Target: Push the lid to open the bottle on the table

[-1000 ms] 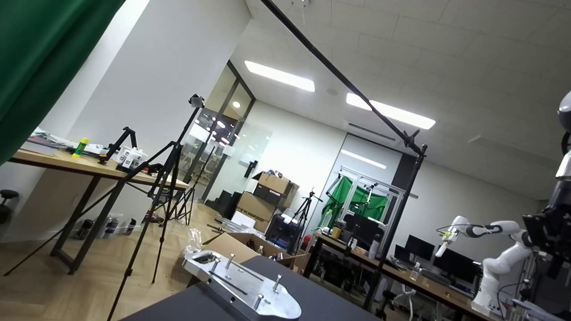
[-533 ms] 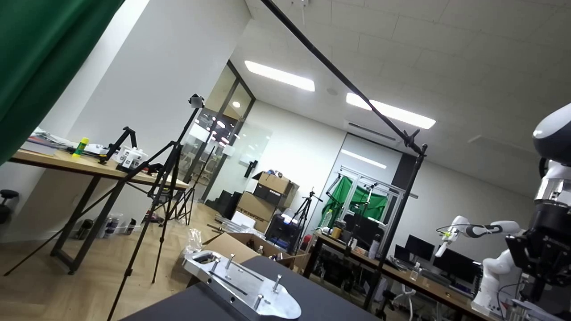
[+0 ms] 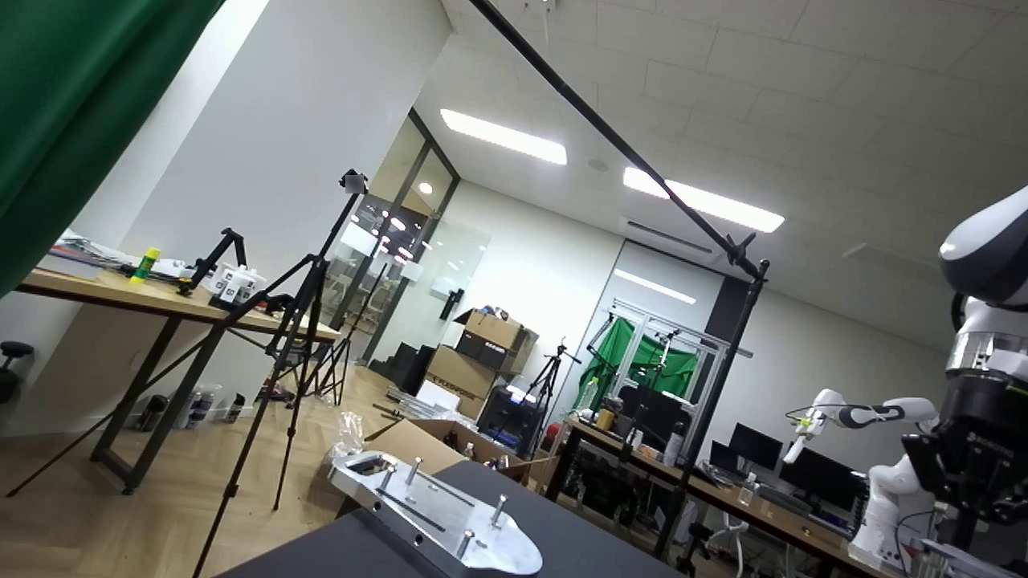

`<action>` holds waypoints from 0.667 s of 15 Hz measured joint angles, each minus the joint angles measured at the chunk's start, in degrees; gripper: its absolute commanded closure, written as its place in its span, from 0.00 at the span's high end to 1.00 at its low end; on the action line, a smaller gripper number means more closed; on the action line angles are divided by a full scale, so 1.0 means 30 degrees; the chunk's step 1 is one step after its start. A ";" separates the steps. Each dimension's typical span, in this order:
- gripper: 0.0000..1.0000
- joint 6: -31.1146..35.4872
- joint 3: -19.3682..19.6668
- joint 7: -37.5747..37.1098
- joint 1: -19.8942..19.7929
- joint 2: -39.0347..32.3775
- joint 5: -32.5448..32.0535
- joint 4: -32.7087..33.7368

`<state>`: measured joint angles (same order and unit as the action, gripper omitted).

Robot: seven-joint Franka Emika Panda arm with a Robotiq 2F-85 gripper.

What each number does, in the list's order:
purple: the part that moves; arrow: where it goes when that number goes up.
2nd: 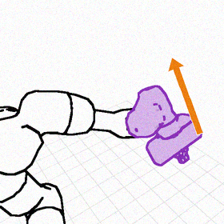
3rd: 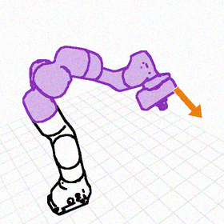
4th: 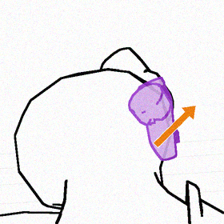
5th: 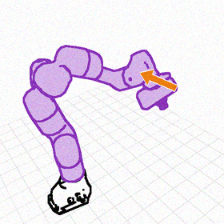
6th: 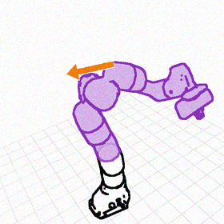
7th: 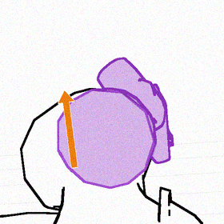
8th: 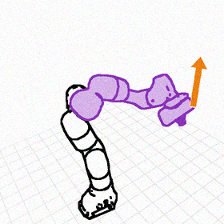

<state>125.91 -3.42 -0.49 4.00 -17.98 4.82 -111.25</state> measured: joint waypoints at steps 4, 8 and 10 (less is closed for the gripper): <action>0.00 -0.0718 0.0032 -0.0975 0.0443 -0.0368 -0.1507 0.0654; 0.00 -0.0913 0.0089 -0.2602 0.1403 -0.0474 -0.4215 0.0774; 0.00 -0.0953 0.0096 -0.3193 0.1793 -0.0499 -0.5031 0.0794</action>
<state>123.05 -3.13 -10.07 9.38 -19.48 -10.28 -108.87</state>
